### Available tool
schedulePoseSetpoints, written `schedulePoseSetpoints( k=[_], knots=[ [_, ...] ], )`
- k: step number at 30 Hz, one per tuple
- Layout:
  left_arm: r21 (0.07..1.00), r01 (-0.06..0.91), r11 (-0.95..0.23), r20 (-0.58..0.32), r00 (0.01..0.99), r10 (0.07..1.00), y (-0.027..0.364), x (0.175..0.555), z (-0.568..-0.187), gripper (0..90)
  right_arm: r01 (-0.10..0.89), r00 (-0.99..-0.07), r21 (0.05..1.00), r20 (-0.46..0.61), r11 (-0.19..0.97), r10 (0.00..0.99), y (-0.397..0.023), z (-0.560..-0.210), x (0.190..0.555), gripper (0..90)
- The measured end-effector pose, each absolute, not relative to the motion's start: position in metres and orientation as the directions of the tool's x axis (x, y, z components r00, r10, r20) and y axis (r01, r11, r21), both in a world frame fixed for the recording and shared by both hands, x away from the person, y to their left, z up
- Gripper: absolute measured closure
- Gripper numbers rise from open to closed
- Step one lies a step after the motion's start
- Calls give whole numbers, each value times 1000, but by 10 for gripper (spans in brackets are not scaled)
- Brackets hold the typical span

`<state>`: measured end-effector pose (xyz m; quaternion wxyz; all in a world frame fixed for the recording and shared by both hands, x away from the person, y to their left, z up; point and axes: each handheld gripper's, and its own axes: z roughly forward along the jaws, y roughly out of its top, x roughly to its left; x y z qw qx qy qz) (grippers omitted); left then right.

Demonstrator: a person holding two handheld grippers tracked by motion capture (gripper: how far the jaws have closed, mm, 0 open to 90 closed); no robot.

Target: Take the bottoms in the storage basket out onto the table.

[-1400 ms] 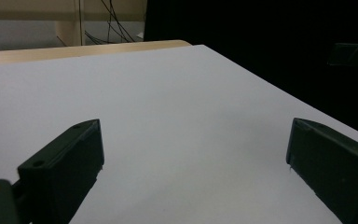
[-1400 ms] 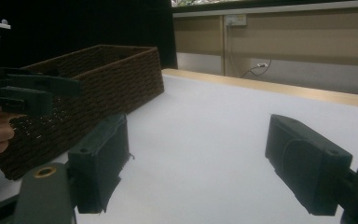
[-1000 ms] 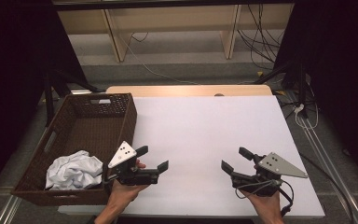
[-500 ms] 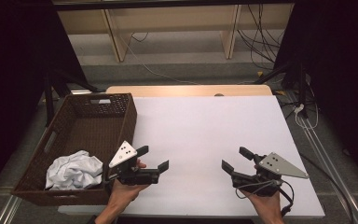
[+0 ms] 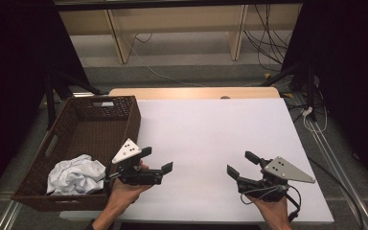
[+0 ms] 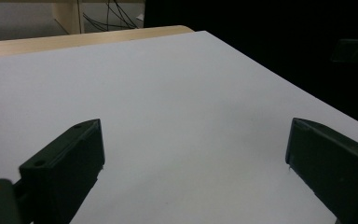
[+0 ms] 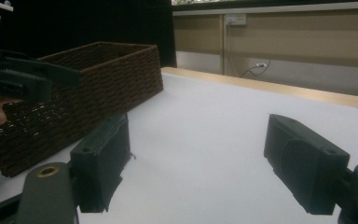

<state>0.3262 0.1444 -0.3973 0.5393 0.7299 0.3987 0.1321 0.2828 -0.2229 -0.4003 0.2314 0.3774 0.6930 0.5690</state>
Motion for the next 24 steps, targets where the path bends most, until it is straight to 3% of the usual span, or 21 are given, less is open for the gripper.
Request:
schedulePoseSetpoints(
  k=[5,14,24],
  knots=[
    [890,430,-152,-180,637,749,151,331,-380,9,262,-611,962,105,76,784,-222,-401,283,236],
    [859,478,-184,-185,624,760,167,343,-361,2,264,-608,961,97,86,788,-221,-403,285,236],
    [839,493,-228,-121,579,806,182,353,-349,6,275,-608,956,91,102,789,-218,-404,286,236]
  ],
)
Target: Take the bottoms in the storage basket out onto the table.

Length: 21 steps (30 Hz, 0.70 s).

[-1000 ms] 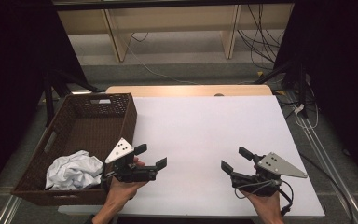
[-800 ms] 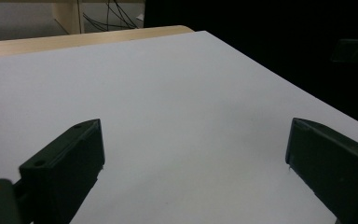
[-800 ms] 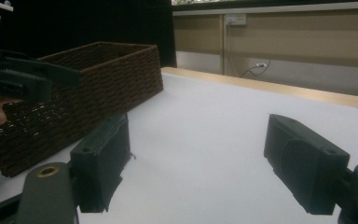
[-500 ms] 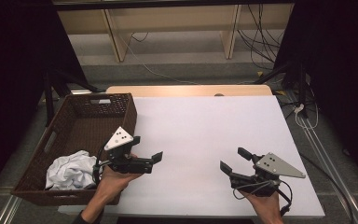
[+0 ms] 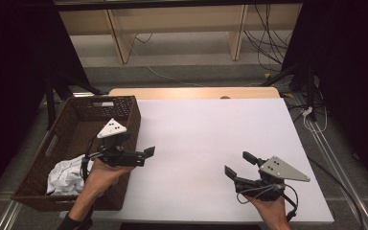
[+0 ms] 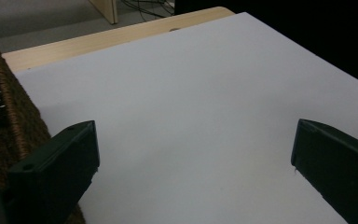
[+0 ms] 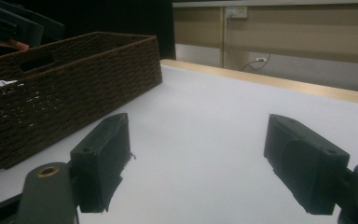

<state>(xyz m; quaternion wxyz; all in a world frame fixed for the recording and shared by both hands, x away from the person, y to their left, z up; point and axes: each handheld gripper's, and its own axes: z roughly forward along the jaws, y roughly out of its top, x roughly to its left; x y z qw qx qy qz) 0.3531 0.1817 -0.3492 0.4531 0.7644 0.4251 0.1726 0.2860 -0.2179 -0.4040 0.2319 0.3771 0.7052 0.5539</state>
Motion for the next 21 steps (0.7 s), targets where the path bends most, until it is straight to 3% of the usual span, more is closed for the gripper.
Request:
schedulePoseSetpoints(
  k=[3,7,21],
  knots=[
    [832,503,-234,-84,531,843,192,358,-350,10,272,-606,956,82,109,791,-218,-404,286,236],
    [829,523,-197,-104,492,864,208,362,-349,15,273,-604,956,82,109,793,-219,-404,286,237],
    [781,584,-220,-76,440,895,235,372,-355,18,275,-606,954,75,120,792,-219,-404,286,237]
  ],
)
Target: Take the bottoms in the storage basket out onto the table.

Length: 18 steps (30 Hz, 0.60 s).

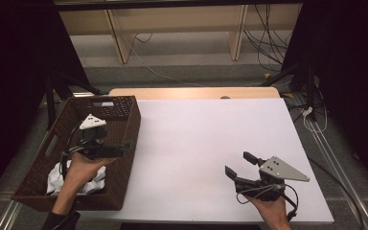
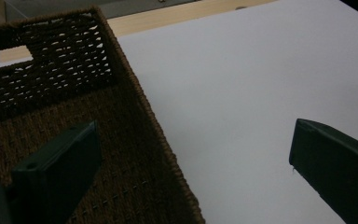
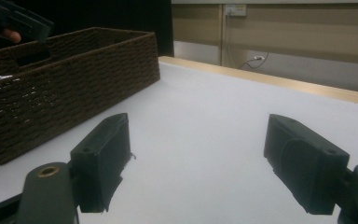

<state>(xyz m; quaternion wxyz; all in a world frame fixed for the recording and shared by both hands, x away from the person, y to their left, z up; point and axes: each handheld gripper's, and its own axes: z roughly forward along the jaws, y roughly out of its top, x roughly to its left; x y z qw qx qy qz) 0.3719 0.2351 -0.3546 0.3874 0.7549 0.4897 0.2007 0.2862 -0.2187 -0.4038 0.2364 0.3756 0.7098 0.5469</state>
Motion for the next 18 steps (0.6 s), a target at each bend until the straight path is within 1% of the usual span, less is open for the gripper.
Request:
schedulePoseSetpoints(
  k=[4,9,12,14,17,18],
  knots=[
    [759,608,-231,-59,417,907,246,374,-356,24,279,-605,953,78,119,793,-219,-404,286,237],
    [730,645,-225,-60,389,919,263,377,-358,24,280,-606,952,76,123,792,-218,-404,287,237],
    [703,672,-233,-31,356,934,277,378,-360,29,278,-606,952,71,128,792,-218,-404,287,239],
    [697,679,-230,-30,348,937,282,378,-362,32,283,-605,950,73,129,793,-218,-405,287,240],
    [668,705,-239,-15,333,943,292,379,-366,34,284,-604,950,72,130,794,-218,-405,287,240],
    [643,727,-241,-2,316,949,298,379,-370,35,284,-605,950,70,133,793,-218,-405,287,240]
  ],
)
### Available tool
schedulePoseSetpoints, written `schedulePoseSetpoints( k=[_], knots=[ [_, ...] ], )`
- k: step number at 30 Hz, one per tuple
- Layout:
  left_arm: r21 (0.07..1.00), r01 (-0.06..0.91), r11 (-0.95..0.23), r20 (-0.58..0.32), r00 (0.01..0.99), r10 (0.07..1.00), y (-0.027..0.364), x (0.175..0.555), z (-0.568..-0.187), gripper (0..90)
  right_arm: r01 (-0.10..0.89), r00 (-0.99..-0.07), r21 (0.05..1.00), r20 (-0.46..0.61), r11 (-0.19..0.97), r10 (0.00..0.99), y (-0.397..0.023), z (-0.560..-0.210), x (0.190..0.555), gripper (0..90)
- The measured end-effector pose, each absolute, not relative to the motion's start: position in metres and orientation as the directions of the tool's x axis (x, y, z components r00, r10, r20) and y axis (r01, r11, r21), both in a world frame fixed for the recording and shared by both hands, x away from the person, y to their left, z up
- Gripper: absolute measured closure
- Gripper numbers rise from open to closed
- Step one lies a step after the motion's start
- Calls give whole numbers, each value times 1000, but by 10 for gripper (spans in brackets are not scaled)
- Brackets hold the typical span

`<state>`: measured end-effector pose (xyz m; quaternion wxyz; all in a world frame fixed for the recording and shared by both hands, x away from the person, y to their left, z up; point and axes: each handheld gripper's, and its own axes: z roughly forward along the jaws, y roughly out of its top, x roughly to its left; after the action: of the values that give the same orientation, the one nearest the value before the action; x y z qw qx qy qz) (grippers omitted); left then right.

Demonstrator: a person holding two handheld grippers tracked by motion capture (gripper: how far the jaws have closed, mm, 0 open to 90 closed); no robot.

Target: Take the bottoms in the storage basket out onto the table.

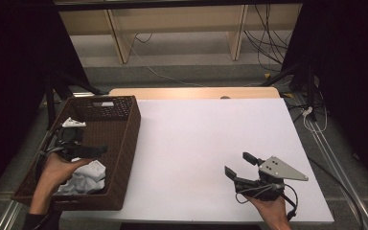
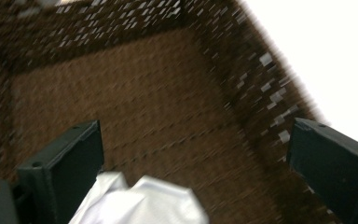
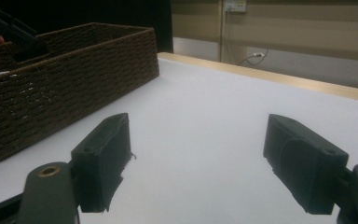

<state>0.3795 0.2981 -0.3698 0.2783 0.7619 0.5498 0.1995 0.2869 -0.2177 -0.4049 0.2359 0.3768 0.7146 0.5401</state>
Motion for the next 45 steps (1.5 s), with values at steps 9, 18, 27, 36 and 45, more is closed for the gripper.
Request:
schedulePoseSetpoints(
  k=[9,18,27,36,45],
  knots=[
    [541,802,-254,37,279,960,317,383,-386,48,282,-608,949,64,140,792,-216,-405,287,242],
    [469,839,-276,60,282,958,326,384,-400,48,280,-608,948,51,154,792,-215,-406,286,245],
    [417,858,-300,69,300,952,330,384,-406,48,287,-602,946,54,152,797,-216,-406,287,248],
    [359,880,-310,67,307,949,335,384,-415,49,293,-602,945,66,143,796,-217,-406,288,248],
    [317,890,-327,69,322,944,336,384,-417,54,295,-603,944,66,145,795,-216,-407,288,249]
  ],
)
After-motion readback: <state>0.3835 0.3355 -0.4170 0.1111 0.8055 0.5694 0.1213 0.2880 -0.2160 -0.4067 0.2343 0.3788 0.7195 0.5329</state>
